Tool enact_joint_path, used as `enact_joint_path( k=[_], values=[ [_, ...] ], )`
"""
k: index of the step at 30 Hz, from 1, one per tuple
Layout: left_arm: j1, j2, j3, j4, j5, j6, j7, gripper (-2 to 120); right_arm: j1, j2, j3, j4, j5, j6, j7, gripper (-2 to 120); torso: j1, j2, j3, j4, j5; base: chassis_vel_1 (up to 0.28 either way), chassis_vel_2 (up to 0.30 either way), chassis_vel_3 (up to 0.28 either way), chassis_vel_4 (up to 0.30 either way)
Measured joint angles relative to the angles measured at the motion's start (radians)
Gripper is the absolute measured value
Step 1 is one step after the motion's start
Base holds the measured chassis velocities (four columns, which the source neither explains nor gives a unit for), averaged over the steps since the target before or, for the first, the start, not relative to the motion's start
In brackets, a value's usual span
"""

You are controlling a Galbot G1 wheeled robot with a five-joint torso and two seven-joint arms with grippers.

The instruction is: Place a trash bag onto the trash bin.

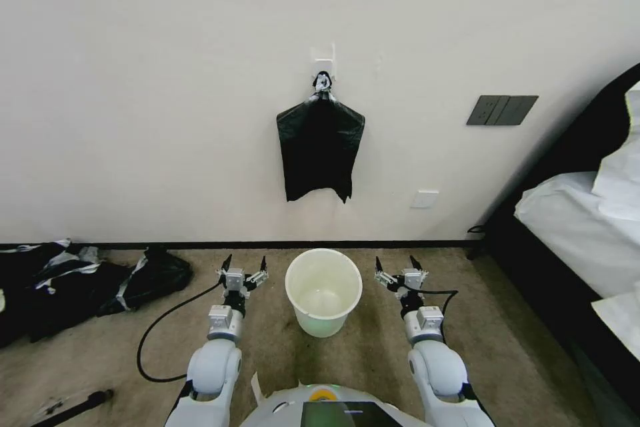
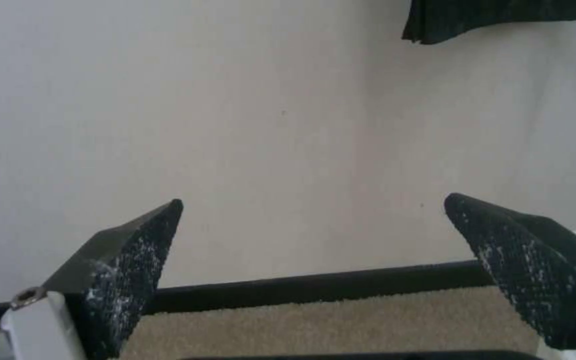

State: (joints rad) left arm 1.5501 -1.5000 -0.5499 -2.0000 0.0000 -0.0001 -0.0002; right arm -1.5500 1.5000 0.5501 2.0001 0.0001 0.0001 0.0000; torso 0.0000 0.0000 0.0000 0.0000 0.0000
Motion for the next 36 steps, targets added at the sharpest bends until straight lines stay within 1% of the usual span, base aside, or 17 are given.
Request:
enact_joint_path(
  k=[3,6,7,8,9,10,11,13,14,16,17,19,20,22,24,33,36],
  values=[
    [0.012,0.005,0.012,-0.014,0.006,-0.014,-0.018,100,-0.001,0.000,0.000,0.000,0.000,0.001,0.001,100,0.000,0.000,0.000,-0.0001,-0.0001,0.000,0.000,0.000,0.000],
    [0.098,0.040,0.094,-0.123,0.068,-0.112,-0.128,100,-0.039,0.004,-0.019,0.038,-0.022,0.059,0.025,100,0.000,0.000,0.000,0.0001,0.0001,0.000,0.000,0.000,0.000],
    [0.098,0.040,0.094,-0.123,0.068,-0.112,-0.128,100,-0.039,0.004,-0.019,0.038,-0.022,0.059,0.025,100,0.000,0.000,0.000,0.0001,0.0001,0.000,0.000,0.000,0.000],
    [0.141,0.057,0.134,-0.178,0.097,-0.162,-0.181,100,-0.073,0.008,-0.036,0.070,-0.044,0.110,0.046,100,0.000,0.000,0.000,0.0002,0.0004,0.000,0.000,0.000,0.000],
    [0.155,0.062,0.145,-0.199,0.102,-0.182,-0.199,100,-0.095,0.011,-0.048,0.093,-0.059,0.146,0.062,100,0.000,0.000,0.000,0.0002,0.0005,0.000,0.000,0.000,0.000],
    [0.155,0.062,0.145,-0.199,0.102,-0.182,-0.199,100,-0.095,0.011,-0.048,0.093,-0.059,0.146,0.062,100,0.000,0.000,0.000,0.0002,0.0005,0.000,0.000,0.000,0.000],
    [0.163,0.065,0.150,-0.210,0.105,-0.193,-0.208,100,-0.123,0.014,-0.062,0.121,-0.078,0.190,0.080,100,0.000,0.000,0.000,0.0001,-0.0001,0.000,0.000,0.000,0.000],
    [0.164,0.066,0.150,-0.213,0.105,-0.195,-0.210,100,-0.139,0.016,-0.071,0.137,-0.089,0.215,0.091,100,0.000,0.000,0.000,0.0000,-0.0001,0.000,0.000,0.000,0.000],
    [0.166,0.066,0.150,-0.216,0.106,-0.196,-0.213,100,-0.167,0.020,-0.082,0.161,-0.101,0.248,0.103,100,0.000,0.000,0.000,-0.0004,-0.0003,0.000,0.000,0.000,0.000],
    [0.167,0.066,0.145,-0.217,0.107,-0.196,-0.214,100,-0.195,0.019,-0.095,0.183,-0.106,0.282,0.121,100,0.000,0.000,0.000,0.0003,0.0010,0.000,0.000,0.000,0.000],
    [0.166,0.066,0.143,-0.217,0.107,-0.197,-0.214,100,-0.218,0.020,-0.109,0.209,-0.114,0.320,0.137,100,0.000,0.000,0.000,-0.0001,-0.0006,0.000,0.000,0.000,0.000],
    [0.166,0.066,0.141,-0.217,0.107,-0.196,-0.214,100,-0.233,0.019,-0.118,0.225,-0.120,0.346,0.148,100,0.000,0.000,0.000,-0.0004,-0.0011,0.000,0.000,0.000,0.000],
    [0.165,0.066,0.137,-0.217,0.107,-0.196,-0.214,100,-0.237,0.016,-0.123,0.230,-0.121,0.354,0.152,100,0.000,0.000,0.000,-0.0001,0.0005,0.000,0.000,0.000,0.000],
    [0.164,0.066,0.133,-0.217,0.107,-0.196,-0.214,100,-0.237,0.011,-0.125,0.232,-0.119,0.357,0.153,100,0.000,0.000,0.000,0.0000,-0.0005,0.000,0.000,0.000,0.000],
    [0.164,0.066,0.132,-0.218,0.107,-0.196,-0.213,100,-0.234,0.007,-0.126,0.231,-0.113,0.357,0.153,100,0.000,0.000,0.000,0.0001,0.0004,0.000,0.000,0.000,0.000],
    [0.177,0.066,0.121,-0.222,0.107,-0.195,-0.210,100,-0.194,-0.030,-0.134,0.218,-0.053,0.328,0.139,100,0.000,0.000,0.000,0.0000,0.0001,0.000,0.000,0.000,0.000],
    [0.191,0.070,0.113,-0.227,0.107,-0.196,-0.208,100,-0.132,-0.077,-0.151,0.220,0.053,0.268,0.111,100,0.000,0.000,0.000,0.0000,0.0000,0.000,0.000,0.000,0.000]
  ],
)
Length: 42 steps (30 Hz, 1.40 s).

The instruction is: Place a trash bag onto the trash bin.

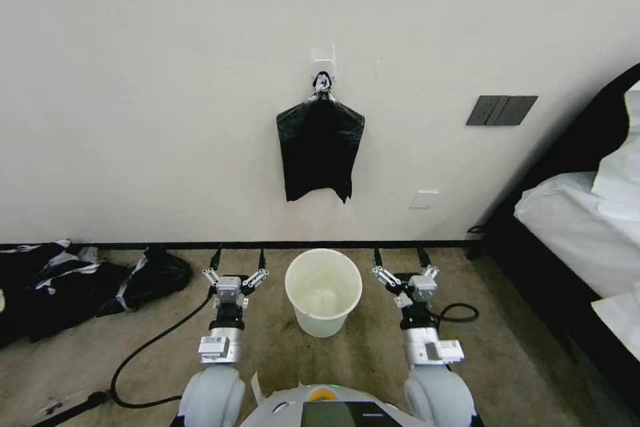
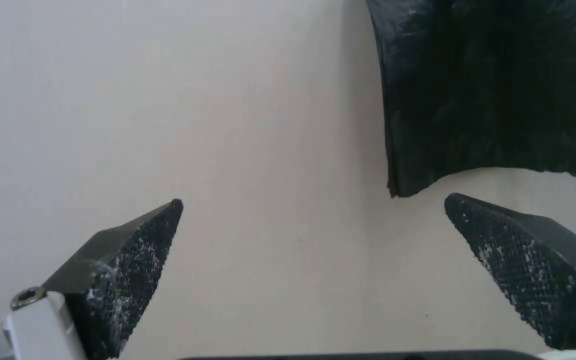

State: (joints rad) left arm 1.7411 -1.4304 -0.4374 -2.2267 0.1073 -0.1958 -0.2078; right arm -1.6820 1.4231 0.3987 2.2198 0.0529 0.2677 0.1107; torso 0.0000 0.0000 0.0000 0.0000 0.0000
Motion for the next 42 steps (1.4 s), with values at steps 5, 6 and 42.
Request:
enact_joint_path(
  k=[5,6,42],
  values=[
    [0.012,0.001,-0.003,-0.010,0.000,-0.001,0.002,100,0.089,-0.053,-0.023,-0.010,0.096,-0.057,-0.032,100,0.000,0.000,0.000,0.0001,0.0000,0.000,0.000,0.000,0.000],
    [0.016,0.001,-0.004,-0.014,0.000,-0.001,0.003,100,0.125,-0.073,-0.038,-0.017,0.141,-0.082,-0.040,100,0.000,0.000,0.000,0.0001,0.0001,0.000,0.000,0.000,0.000],
    [0.105,-0.058,-0.039,-0.068,0.046,-0.036,0.004,100,1.097,-0.105,-0.372,-0.446,0.776,-0.303,-0.012,100,0.000,0.000,0.000,-0.0002,-0.0001,0.000,0.000,0.000,0.000]
  ],
)
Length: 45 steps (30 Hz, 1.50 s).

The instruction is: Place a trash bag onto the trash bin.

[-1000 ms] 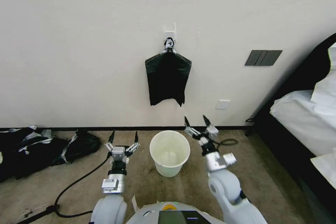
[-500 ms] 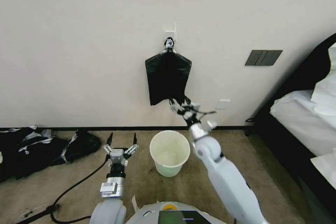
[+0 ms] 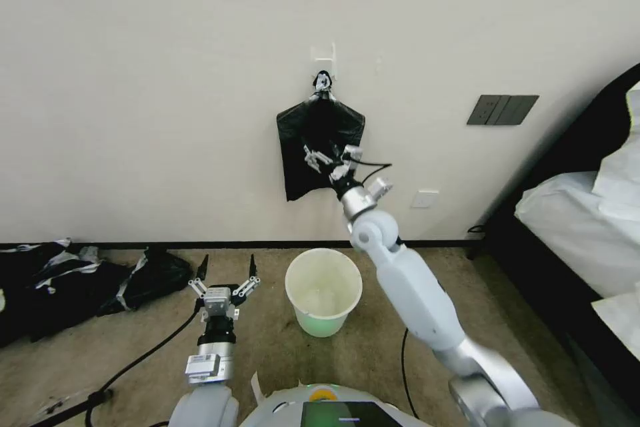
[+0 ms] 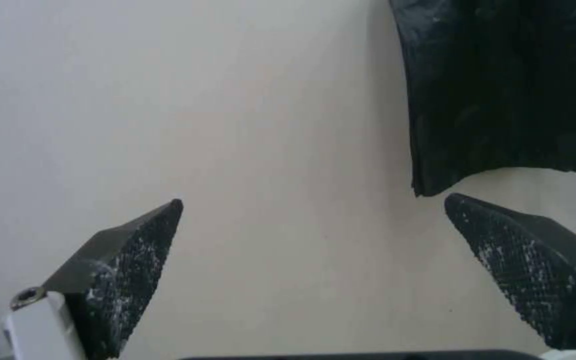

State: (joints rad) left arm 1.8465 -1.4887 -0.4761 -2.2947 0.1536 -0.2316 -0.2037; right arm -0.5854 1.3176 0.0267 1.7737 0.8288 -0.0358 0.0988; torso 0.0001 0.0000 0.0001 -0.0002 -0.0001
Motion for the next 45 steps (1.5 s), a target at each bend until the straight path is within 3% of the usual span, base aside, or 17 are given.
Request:
enact_joint_path(
  k=[9,20,45],
  values=[
    [0.005,0.072,-0.007,-0.003,-0.001,0.000,0.004,100,0.142,0.009,-0.016,-0.106,0.038,0.001,-0.003,100,0.000,0.000,0.000,0.0001,0.0000,0.000,0.000,0.000,0.000],
    [-0.002,0.061,-0.003,-0.006,0.001,0.000,0.005,100,0.244,0.035,-0.016,-0.241,0.074,0.002,-0.002,100,0.000,0.000,0.000,0.0003,0.0001,0.000,0.000,0.000,0.000],
    [0.009,0.053,-0.008,-0.019,0.003,0.002,0.004,100,0.330,0.016,-0.046,-0.289,0.078,0.019,-0.032,100,0.000,0.000,0.000,0.0003,0.0001,0.000,0.000,0.000,0.000]
  ],
)
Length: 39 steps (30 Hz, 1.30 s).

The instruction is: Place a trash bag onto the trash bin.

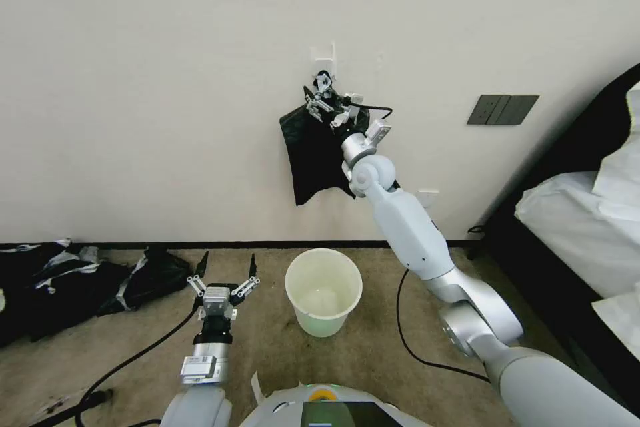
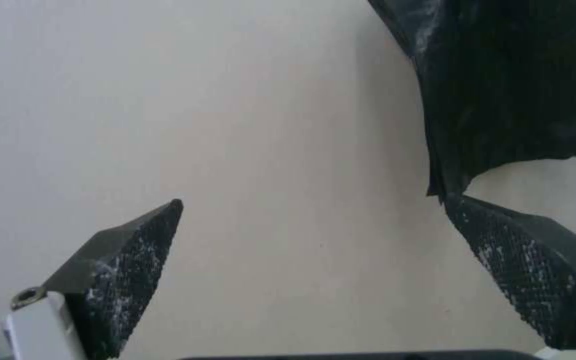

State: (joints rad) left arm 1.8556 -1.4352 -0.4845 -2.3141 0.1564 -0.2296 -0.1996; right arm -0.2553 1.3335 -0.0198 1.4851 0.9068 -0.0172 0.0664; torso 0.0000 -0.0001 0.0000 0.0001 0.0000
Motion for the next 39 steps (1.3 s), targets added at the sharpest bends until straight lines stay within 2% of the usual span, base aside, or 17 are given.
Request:
enact_joint_path(
  k=[9,13,16,19,21,22,24,25,27,28,30,31,34,35,37,39],
  values=[
    [0.001,-0.005,0.001,-0.001,0.000,0.000,0.000,100,0.014,-0.002,-0.017,0.000,0.023,-0.002,-0.007,99,0.000,0.000,0.000,-0.0001,0.0000,0.000,0.000,0.000,0.000],
    [0.002,-0.006,0.000,-0.001,0.000,-0.001,-0.001,100,0.025,-0.004,-0.017,-0.014,0.048,-0.004,-0.007,92,0.000,0.000,0.000,-0.0002,0.0000,0.000,0.000,0.000,0.000],
    [0.004,-0.006,-0.001,-0.001,0.000,-0.003,-0.001,100,0.028,-0.009,-0.014,-0.017,0.069,-0.005,-0.009,78,0.000,0.000,0.000,-0.0001,0.0000,0.000,0.000,0.000,0.000],
    [0.004,-0.006,-0.002,-0.001,0.000,-0.003,-0.002,100,0.028,-0.012,-0.013,-0.017,0.073,-0.005,-0.011,71,0.000,0.000,0.000,-0.0002,0.0000,0.000,0.000,0.000,0.000],
    [0.003,-0.007,-0.002,-0.003,0.000,-0.003,-0.002,100,0.028,-0.015,-0.014,-0.021,0.073,-0.006,-0.016,58,0.000,0.000,0.000,-0.0002,0.0000,0.000,0.000,0.000,0.000],
    [0.003,-0.007,-0.002,-0.003,0.000,-0.003,-0.002,100,0.028,-0.015,-0.014,-0.021,0.073,-0.006,-0.016,58,0.000,0.000,0.000,-0.0002,0.0000,0.000,0.000,0.000,0.000],
    [0.005,-0.008,-0.001,-0.005,0.000,-0.004,-0.002,100,0.028,-0.016,-0.015,-0.021,0.073,-0.006,-0.017,46,0.000,0.000,0.000,-0.0001,0.0000,0.000,0.000,0.000,0.000],
    [0.005,-0.008,-0.001,-0.005,0.000,-0.004,-0.002,100,0.028,-0.016,-0.015,-0.021,0.073,-0.006,-0.017,46,0.000,0.000,0.000,-0.0001,0.0000,0.000,0.000,0.000,0.000],
    [0.006,-0.009,-0.001,-0.006,0.001,-0.004,-0.002,100,0.025,-0.017,-0.015,-0.020,0.072,-0.006,-0.017,38,0.000,0.000,0.000,-0.0001,0.0000,0.000,0.000,0.000,0.000],
    [0.006,-0.009,-0.001,-0.006,0.001,-0.004,-0.002,100,0.025,-0.017,-0.015,-0.020,0.072,-0.006,-0.017,38,0.000,0.000,0.000,-0.0001,0.0000,0.000,0.000,0.000,0.000],
    [0.008,-0.011,-0.002,-0.009,0.001,-0.005,-0.002,100,0.018,-0.019,-0.012,-0.014,0.070,-0.005,-0.017,28,0.000,0.000,0.000,-0.0001,0.0000,0.000,0.000,0.000,0.000],
    [0.008,-0.011,-0.002,-0.009,0.001,-0.005,-0.002,100,0.018,-0.019,-0.012,-0.014,0.070,-0.005,-0.017,28,0.000,0.000,0.000,-0.0001,0.0000,0.000,0.000,0.000,0.000],
    [0.010,-0.015,0.000,-0.012,0.005,-0.007,-0.002,100,0.005,-0.022,-0.004,-0.004,0.067,-0.005,-0.017,12,0.000,0.000,0.000,-0.0001,0.0000,0.000,0.000,0.000,0.000],
    [0.010,-0.015,0.000,-0.012,0.005,-0.007,-0.002,100,0.005,-0.022,-0.004,-0.004,0.067,-0.005,-0.017,12,0.000,0.000,0.000,-0.0001,0.0000,0.000,0.000,0.000,0.000],
    [0.013,-0.017,0.002,-0.013,0.007,-0.009,-0.002,100,0.001,-0.026,-0.001,0.001,0.066,-0.004,-0.017,3,0.000,0.000,0.000,-0.0001,0.0001,0.000,0.000,0.000,0.000],
    [0.014,-0.017,0.002,-0.014,0.008,-0.009,-0.002,100,0.000,-0.027,0.001,0.002,0.065,-0.004,-0.016,4,0.000,0.000,0.000,-0.0002,0.0000,0.000,0.000,0.000,0.000]
  ],
)
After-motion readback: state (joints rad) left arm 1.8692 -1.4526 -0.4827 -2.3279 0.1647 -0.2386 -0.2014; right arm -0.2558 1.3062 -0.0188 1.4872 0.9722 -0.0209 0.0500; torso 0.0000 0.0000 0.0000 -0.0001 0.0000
